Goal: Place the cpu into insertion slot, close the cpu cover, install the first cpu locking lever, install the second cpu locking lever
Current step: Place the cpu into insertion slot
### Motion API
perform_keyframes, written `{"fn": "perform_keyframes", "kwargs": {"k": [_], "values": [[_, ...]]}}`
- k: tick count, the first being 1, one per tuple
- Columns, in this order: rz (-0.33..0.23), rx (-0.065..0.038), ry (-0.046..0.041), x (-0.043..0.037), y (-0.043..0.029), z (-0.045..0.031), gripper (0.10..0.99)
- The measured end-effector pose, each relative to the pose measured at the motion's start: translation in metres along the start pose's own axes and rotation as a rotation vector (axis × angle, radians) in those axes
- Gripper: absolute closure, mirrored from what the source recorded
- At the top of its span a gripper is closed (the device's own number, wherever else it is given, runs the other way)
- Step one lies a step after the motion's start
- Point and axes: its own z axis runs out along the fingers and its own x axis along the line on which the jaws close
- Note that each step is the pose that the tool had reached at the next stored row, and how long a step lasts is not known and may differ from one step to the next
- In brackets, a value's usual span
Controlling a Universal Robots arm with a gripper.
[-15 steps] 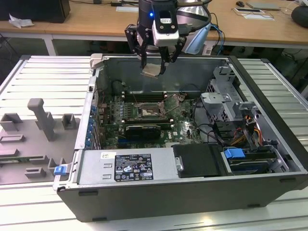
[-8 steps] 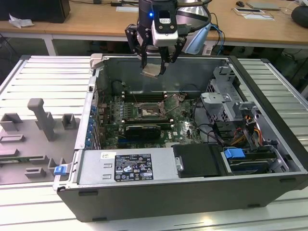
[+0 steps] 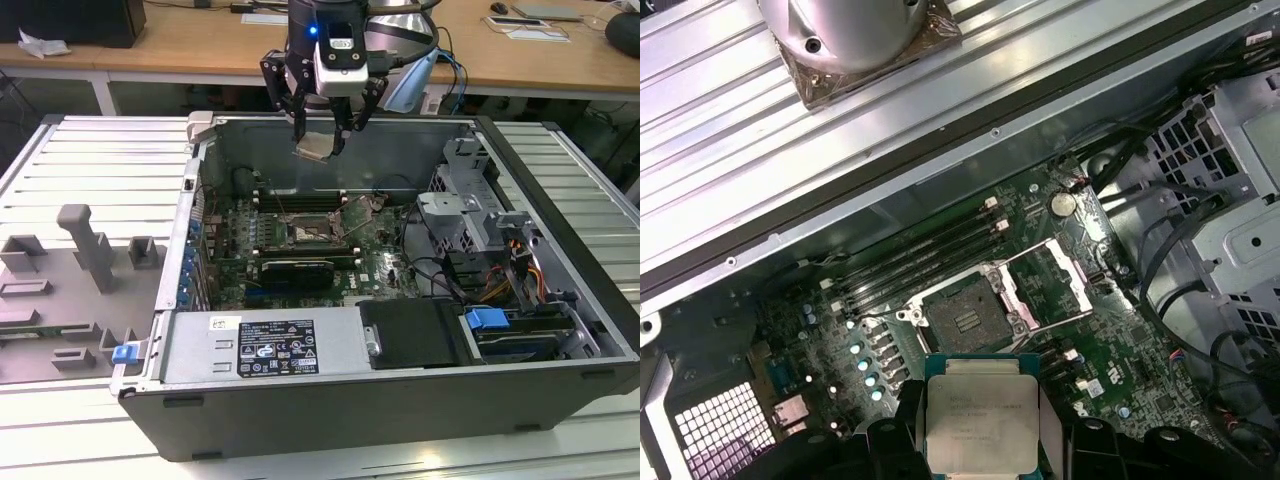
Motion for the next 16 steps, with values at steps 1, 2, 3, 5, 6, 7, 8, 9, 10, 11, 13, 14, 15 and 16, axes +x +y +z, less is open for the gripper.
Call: {"fn": "perform_keyframes", "kwargs": {"k": [1,2,3,5,6,7,8,9,10,11,13,14,15,16], "values": [[0.003,0.000,-0.0002,0.0000,0.0000,0.0000,0.545],[0.004,0.000,-0.0004,0.0000,0.0000,0.0000,0.545],[0.008,0.000,-0.0008,0.0000,0.0000,0.0000,0.545],[0.012,0.000,-0.0011,0.0000,0.0000,0.0001,0.545],[0.015,0.000,-0.0013,0.0000,0.0000,0.0001,0.545],[0.017,0.000,-0.0015,0.0000,0.0000,0.0001,0.545],[0.019,0.000,-0.0017,0.0000,0.0000,0.0001,0.545],[0.021,0.000,-0.0019,0.0000,0.0000,0.0001,0.545],[0.023,0.000,-0.0020,0.0000,0.0000,0.0001,0.545],[0.025,0.000,-0.0023,0.0000,0.0000,0.0001,0.545],[0.030,-0.001,-0.0027,0.0000,0.0000,0.0001,0.545],[0.032,-0.001,-0.0028,0.0000,0.0000,0.0001,0.545],[0.034,-0.001,-0.0031,0.0000,0.0000,0.0001,0.545],[0.036,-0.001,-0.0032,0.0000,0.0000,0.0001,0.545]]}}
